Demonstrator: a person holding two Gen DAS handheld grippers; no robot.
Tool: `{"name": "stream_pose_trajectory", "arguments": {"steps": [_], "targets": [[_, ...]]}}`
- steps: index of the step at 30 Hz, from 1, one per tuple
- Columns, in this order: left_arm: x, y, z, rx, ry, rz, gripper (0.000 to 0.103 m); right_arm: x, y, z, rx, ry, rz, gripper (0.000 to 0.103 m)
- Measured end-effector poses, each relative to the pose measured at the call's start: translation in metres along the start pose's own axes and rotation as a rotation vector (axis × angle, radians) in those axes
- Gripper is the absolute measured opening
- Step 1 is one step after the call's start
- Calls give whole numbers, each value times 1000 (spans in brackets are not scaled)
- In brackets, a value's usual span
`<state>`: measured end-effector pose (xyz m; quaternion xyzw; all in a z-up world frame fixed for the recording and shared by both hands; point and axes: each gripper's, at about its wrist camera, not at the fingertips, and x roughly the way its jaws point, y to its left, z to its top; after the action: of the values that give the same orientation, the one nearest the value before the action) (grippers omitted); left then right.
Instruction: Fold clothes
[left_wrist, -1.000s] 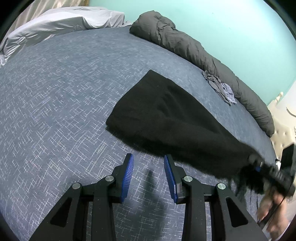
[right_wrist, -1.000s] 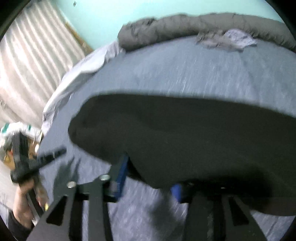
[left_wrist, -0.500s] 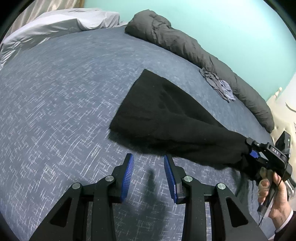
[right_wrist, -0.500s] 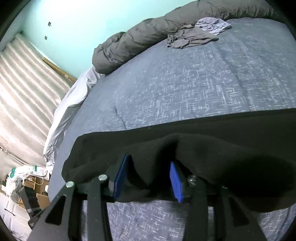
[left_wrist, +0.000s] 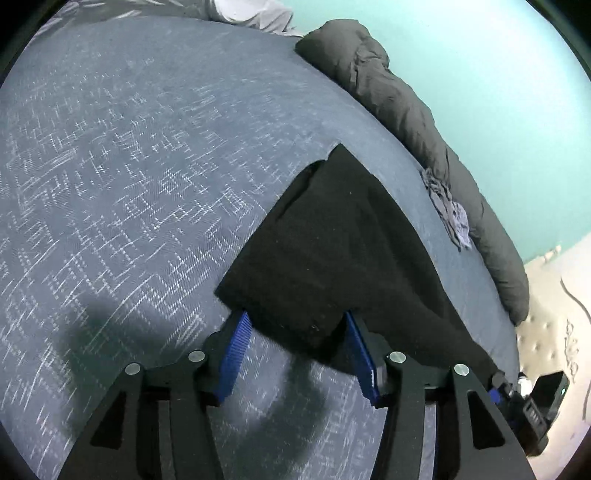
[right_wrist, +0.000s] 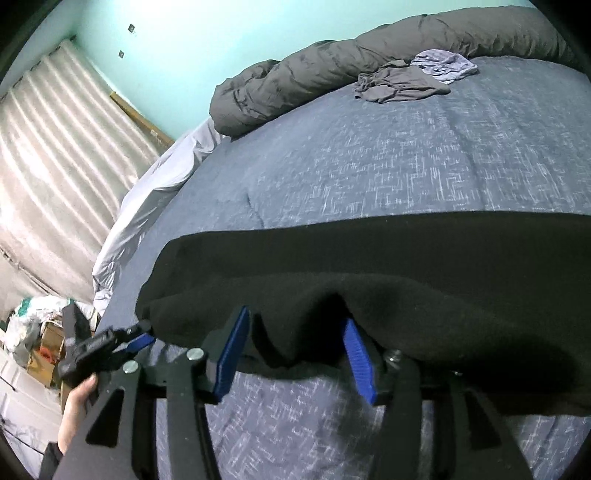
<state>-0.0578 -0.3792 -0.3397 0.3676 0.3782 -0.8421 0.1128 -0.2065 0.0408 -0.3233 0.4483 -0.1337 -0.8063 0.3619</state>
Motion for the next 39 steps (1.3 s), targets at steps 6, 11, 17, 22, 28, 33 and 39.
{"name": "stream_pose_trajectory", "arguments": {"steps": [6, 11, 17, 22, 28, 33, 39], "targets": [[-7, -11, 9, 21, -40, -49, 39, -7, -1, -5, -24, 11, -15, 53], [-13, -19, 16, 54, -65, -59, 34, -10, 12, -17, -123, 35, -38, 55], [-20, -21, 24, 80, -87, -68, 33, 7, 33, -31, -257, 76, -73, 56], [-23, -29, 27, 106, -104, -67, 32, 33, 62, -37, -438, 110, -115, 56], [-27, -35, 27, 139, -119, -67, 32, 52, 58, -37, -472, 126, -126, 57], [-28, -31, 28, 123, -119, -68, 32, 53, 54, -44, -476, 163, -61, 13], [-28, -27, 29, 110, -119, -58, 31, 30, 54, -61, -458, 219, 54, 5]]}}
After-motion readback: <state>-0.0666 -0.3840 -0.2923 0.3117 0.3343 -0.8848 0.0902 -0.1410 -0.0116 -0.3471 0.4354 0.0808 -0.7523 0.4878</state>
